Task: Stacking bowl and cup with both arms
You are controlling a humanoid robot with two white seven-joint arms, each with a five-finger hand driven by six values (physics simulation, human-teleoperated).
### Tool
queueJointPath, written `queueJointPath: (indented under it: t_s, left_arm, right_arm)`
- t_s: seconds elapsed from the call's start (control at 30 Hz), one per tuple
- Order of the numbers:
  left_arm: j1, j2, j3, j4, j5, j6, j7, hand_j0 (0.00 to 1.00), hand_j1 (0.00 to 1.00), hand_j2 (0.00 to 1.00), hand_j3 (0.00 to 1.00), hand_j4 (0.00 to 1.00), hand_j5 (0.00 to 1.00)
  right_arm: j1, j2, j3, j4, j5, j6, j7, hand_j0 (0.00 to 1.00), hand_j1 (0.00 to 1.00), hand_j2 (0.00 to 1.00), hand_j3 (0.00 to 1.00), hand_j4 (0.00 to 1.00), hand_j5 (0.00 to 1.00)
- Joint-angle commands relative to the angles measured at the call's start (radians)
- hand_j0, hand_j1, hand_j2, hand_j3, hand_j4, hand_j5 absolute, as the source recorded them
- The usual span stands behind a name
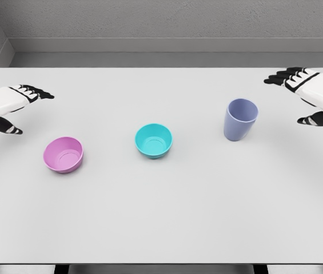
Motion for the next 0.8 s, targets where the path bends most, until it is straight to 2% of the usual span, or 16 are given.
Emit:
queueJointPath:
  t_s: [0.0,0.17,0.2,0.33,0.4,0.77]
  left_arm:
    - [0.0,0.002,0.0,-0.008,0.006,0.002,0.0,1.0,1.0,1.0,1.0,1.0,1.0]
    - [0.0,0.023,0.0,-0.011,0.006,0.002,-0.001,1.0,1.0,1.0,1.0,1.0,1.0]
    - [0.002,0.025,-0.002,-0.017,-0.017,0.002,-0.025,1.0,1.0,1.0,1.0,1.0,1.0]
    - [0.017,0.054,-0.002,-0.057,-0.023,0.002,-0.096,1.0,1.0,1.0,1.0,1.0,1.0]
    - [0.038,0.065,-0.002,-0.102,-0.024,0.002,-0.096,1.0,1.0,1.0,1.0,1.0,1.0]
    - [0.089,0.052,-0.006,-0.186,-0.027,0.002,-0.095,1.0,1.0,1.0,1.0,1.0,1.0]
  right_arm:
    - [0.0,-0.001,0.002,0.0,-0.004,0.001,0.0,1.0,1.0,1.0,1.0,1.0,1.0]
    - [-0.002,-0.023,0.002,-0.011,-0.005,-0.01,-0.003,1.0,1.0,1.0,1.0,1.0,1.0]
    - [-0.002,-0.023,0.002,-0.011,-0.005,-0.01,-0.003,1.0,1.0,1.0,1.0,1.0,1.0]
    - [-0.002,-0.02,0.002,-0.012,-0.005,-0.01,-0.002,1.0,1.0,1.0,1.0,1.0,1.0]
    - [-0.002,-0.017,0.002,-0.012,-0.005,-0.01,-0.002,1.0,1.0,1.0,1.0,1.0,1.0]
    - [-0.003,-0.009,0.0,-0.022,-0.002,-0.01,0.0,1.0,1.0,1.0,1.0,1.0,1.0]
